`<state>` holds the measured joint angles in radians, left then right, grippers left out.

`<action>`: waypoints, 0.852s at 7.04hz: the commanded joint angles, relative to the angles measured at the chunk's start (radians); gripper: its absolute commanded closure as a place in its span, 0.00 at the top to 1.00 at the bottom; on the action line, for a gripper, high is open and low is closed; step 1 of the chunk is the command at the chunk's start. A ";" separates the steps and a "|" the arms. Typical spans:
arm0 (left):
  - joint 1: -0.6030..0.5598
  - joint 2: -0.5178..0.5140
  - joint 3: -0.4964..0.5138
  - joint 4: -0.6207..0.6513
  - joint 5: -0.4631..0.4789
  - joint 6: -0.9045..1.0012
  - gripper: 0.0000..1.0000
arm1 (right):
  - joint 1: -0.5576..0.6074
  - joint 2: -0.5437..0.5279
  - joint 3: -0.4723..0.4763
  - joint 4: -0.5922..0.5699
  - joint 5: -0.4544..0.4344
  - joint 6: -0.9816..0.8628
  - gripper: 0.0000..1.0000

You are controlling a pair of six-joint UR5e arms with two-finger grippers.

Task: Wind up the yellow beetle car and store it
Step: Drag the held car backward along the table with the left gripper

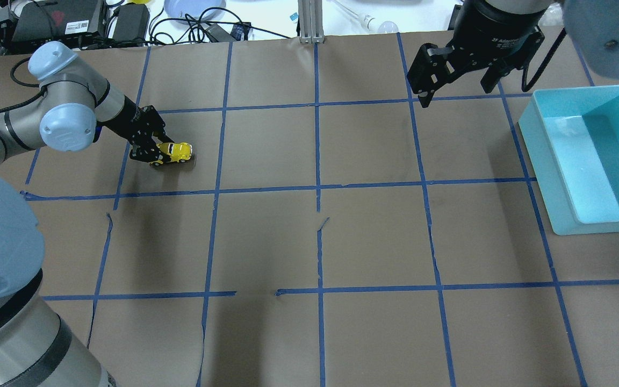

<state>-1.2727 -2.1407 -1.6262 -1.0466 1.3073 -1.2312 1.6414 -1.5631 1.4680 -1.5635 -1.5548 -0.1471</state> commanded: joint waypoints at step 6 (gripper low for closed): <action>0.061 -0.004 -0.003 -0.004 0.026 0.110 0.00 | 0.000 -0.002 0.000 0.000 -0.001 0.001 1.00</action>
<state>-1.2258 -2.1440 -1.6287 -1.0502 1.3312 -1.1464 1.6414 -1.5645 1.4680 -1.5624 -1.5548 -0.1458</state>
